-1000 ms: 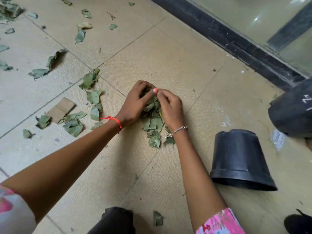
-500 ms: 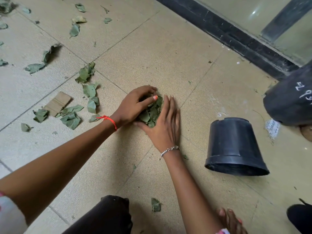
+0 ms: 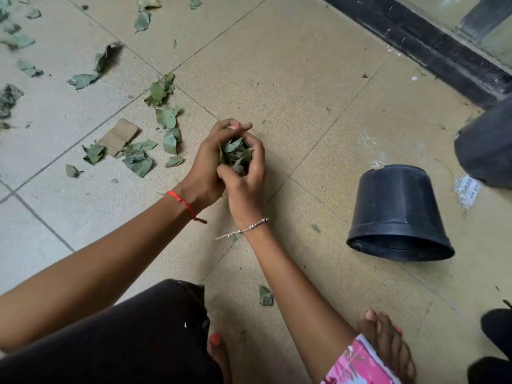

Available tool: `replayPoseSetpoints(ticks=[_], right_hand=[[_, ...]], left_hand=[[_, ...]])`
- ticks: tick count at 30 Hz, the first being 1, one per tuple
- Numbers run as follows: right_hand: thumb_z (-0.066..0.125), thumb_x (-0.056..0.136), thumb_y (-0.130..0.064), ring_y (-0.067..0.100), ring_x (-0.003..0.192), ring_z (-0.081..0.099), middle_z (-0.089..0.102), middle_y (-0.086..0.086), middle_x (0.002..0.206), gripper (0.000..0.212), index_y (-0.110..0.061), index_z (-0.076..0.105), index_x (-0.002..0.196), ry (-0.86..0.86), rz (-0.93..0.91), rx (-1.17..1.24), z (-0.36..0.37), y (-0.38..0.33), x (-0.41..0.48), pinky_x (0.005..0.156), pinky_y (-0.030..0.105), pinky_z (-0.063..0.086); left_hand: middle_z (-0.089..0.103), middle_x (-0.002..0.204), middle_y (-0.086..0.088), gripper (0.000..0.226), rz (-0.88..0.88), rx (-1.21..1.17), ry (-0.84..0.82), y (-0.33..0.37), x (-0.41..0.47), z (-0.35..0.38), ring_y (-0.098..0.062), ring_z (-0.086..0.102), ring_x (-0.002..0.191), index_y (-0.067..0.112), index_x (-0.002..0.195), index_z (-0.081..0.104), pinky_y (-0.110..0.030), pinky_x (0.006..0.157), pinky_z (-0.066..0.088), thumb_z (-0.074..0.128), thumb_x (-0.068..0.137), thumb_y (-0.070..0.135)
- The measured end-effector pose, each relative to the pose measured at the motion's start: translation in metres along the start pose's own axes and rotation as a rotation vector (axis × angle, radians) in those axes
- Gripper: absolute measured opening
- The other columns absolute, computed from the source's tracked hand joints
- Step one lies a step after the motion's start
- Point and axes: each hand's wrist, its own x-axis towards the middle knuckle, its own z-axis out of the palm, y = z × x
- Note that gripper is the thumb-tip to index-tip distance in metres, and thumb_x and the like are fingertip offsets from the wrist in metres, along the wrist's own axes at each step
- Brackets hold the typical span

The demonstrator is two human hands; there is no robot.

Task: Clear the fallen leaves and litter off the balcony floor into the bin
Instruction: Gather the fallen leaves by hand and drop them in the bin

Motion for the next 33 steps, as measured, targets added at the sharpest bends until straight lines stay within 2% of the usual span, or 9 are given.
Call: replayPoseSetpoints(ticks=[4, 10, 13, 18, 21, 23, 25, 27, 33], right_hand=[[0.055, 0.071, -0.046, 0.011, 0.098, 0.052, 0.053, 0.006, 0.107, 0.05, -0.007, 0.059, 0.102, 0.003, -0.007, -0.05, 0.023, -0.005, -0.031, 0.083, 0.012, 0.042], [0.044, 0.089, -0.035, 0.032, 0.11, 0.052, 0.058, 0.015, 0.103, 0.036, -0.002, 0.059, 0.084, -0.066, -0.273, -0.373, 0.034, 0.018, -0.049, 0.097, 0.045, 0.041], [0.041, 0.088, -0.041, 0.03, 0.132, 0.038, 0.055, 0.015, 0.124, 0.04, -0.006, 0.057, 0.095, -0.216, -0.378, -0.597, 0.029, 0.024, -0.061, 0.111, 0.044, 0.021], [0.041, 0.076, -0.063, 0.029, 0.14, 0.025, 0.045, 0.013, 0.139, 0.073, -0.006, 0.045, 0.122, -0.33, -0.48, -0.861, 0.017, 0.022, -0.074, 0.114, 0.049, 0.008], [0.063, 0.069, -0.062, 0.032, 0.139, 0.024, 0.04, 0.016, 0.141, 0.087, -0.004, 0.041, 0.13, -0.379, -0.37, -0.794, 0.007, 0.011, -0.078, 0.112, 0.055, 0.017], [0.066, 0.067, -0.06, 0.031, 0.137, 0.028, 0.039, 0.016, 0.139, 0.092, -0.002, 0.038, 0.133, -0.375, -0.302, -0.666, -0.006, 0.002, -0.077, 0.11, 0.053, 0.025], [0.061, 0.069, -0.056, 0.027, 0.133, 0.032, 0.04, 0.016, 0.137, 0.088, 0.0, 0.037, 0.133, -0.326, -0.27, -0.569, -0.026, -0.003, -0.076, 0.111, 0.043, 0.028], [0.059, 0.073, -0.052, 0.026, 0.135, 0.031, 0.038, 0.016, 0.139, 0.085, 0.0, 0.035, 0.135, -0.331, -0.251, -0.564, -0.052, -0.004, -0.077, 0.112, 0.04, 0.027], [0.04, 0.07, -0.078, 0.026, 0.144, 0.009, 0.014, 0.017, 0.154, 0.104, -0.009, 0.015, 0.143, -0.932, -0.501, -1.171, -0.126, 0.013, -0.106, 0.117, 0.046, 0.013]], left_hand=[[0.058, 0.095, -0.003, 0.023, 0.025, -0.115, 0.076, -0.002, -0.041, -0.014, -0.005, 0.06, 0.087, 0.01, 0.096, 0.052, -0.015, 0.081, 0.05, 0.029, 0.099, 0.013], [0.064, 0.087, 0.004, 0.026, -0.031, -0.236, 0.213, -0.01, -0.086, -0.035, -0.006, 0.063, 0.086, 0.016, 0.092, 0.061, -0.016, 0.079, 0.052, 0.038, 0.097, 0.026], [0.072, 0.087, 0.002, 0.033, -0.034, -0.31, 0.234, -0.009, -0.103, -0.042, -0.008, 0.069, 0.085, 0.015, 0.09, 0.07, -0.02, 0.075, 0.056, 0.04, 0.094, 0.031], [0.065, 0.089, 0.005, 0.018, -0.076, -0.269, 0.215, -0.018, -0.109, -0.058, -0.007, 0.065, 0.089, 0.021, 0.103, 0.054, -0.022, 0.08, 0.054, 0.051, 0.086, 0.024], [0.059, 0.098, 0.011, 0.024, -0.05, -0.197, 0.153, -0.023, -0.112, -0.058, 0.005, 0.062, 0.086, 0.023, 0.088, 0.066, -0.015, 0.074, 0.052, 0.073, 0.069, 0.035], [0.052, 0.111, -0.002, 0.017, -0.076, -0.221, 0.085, -0.023, -0.111, -0.059, 0.015, 0.055, 0.098, 0.01, 0.095, 0.063, -0.008, 0.085, 0.046, 0.065, 0.082, 0.021], [0.057, 0.095, -0.004, 0.022, -0.039, -0.301, 0.107, -0.026, -0.103, -0.056, -0.003, 0.061, 0.087, 0.008, 0.106, 0.048, -0.019, 0.079, 0.05, 0.046, 0.088, -0.004], [0.058, 0.08, -0.002, 0.028, -0.035, -0.269, 0.233, -0.028, -0.094, -0.052, -0.015, 0.056, 0.068, 0.019, 0.102, 0.047, -0.026, 0.06, 0.049, 0.042, 0.089, -0.006], [0.062, 0.076, 0.0, 0.029, -0.018, -0.215, 0.231, -0.021, -0.081, -0.069, -0.014, 0.055, 0.064, 0.022, 0.101, 0.051, -0.025, 0.058, 0.044, 0.045, 0.086, -0.003]])
